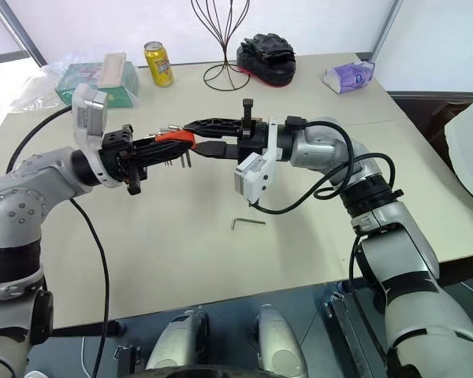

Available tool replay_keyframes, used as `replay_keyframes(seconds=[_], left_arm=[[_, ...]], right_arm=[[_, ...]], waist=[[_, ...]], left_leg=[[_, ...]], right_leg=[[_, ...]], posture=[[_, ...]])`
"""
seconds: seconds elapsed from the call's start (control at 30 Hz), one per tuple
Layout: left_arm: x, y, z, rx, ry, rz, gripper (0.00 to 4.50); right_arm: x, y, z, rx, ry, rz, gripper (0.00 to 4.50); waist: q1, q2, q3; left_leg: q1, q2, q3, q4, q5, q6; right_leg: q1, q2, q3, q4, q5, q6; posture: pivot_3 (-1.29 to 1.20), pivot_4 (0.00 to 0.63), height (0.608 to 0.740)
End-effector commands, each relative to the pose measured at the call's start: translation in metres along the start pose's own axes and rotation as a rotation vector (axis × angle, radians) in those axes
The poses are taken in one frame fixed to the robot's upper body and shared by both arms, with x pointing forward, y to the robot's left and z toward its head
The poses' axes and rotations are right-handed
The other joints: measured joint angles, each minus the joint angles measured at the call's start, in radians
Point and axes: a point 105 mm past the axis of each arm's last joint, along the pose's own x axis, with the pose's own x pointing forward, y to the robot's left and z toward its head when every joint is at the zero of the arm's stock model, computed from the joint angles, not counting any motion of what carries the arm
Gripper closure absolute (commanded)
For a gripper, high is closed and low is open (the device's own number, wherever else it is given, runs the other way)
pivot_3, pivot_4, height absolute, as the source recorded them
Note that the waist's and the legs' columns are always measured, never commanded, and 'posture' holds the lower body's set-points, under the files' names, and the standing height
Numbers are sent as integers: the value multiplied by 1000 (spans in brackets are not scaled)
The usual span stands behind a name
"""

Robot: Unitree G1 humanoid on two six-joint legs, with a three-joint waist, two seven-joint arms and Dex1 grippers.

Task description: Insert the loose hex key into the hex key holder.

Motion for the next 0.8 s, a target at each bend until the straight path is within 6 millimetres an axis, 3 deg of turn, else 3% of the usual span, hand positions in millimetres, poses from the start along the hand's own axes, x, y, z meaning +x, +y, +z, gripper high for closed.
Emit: replay_keyframes(seconds=[0.03,0.13,0.3,0.47,0.6,0.8], left_arm=[[-3,0,12,48,-36,12,4500],[-3,0,12,51,-37,13,4500],[-4,0,12,64,-34,21,4500],[-5,3,13,104,-39,54,4500],[-7,2,13,129,-40,74,4500],[-8,2,13,146,-51,102,4500]], right_arm=[[2,-4,8,-12,-34,-10,1491],[0,3,4,17,-3,32,46],[-11,20,-11,122,111,119,46],[-39,41,-46,576,392,161,46],[-55,61,-31,954,460,329,46],[-63,80,4,1189,457,512,46]], waist=[[0,0,0],[0,0,0],[2,0,0],[20,0,0],[25,0,0],[26,0,0]], left_leg=[[0,0,0,0,0,0],[0,0,0,0,0,0],[0,0,0,0,0,0],[0,0,0,2,0,0],[0,0,0,2,0,0],[0,0,0,2,0,0]], right_leg=[[0,0,0,0,0,0],[0,0,0,0,0,0],[0,0,0,0,0,0],[1,0,-1,0,0,0],[1,0,-1,0,0,0],[1,1,-2,0,0,0]], posture=[[0,150,740],[0,150,740],[0,150,740],[0,150,740],[0,150,740],[0,150,740]])
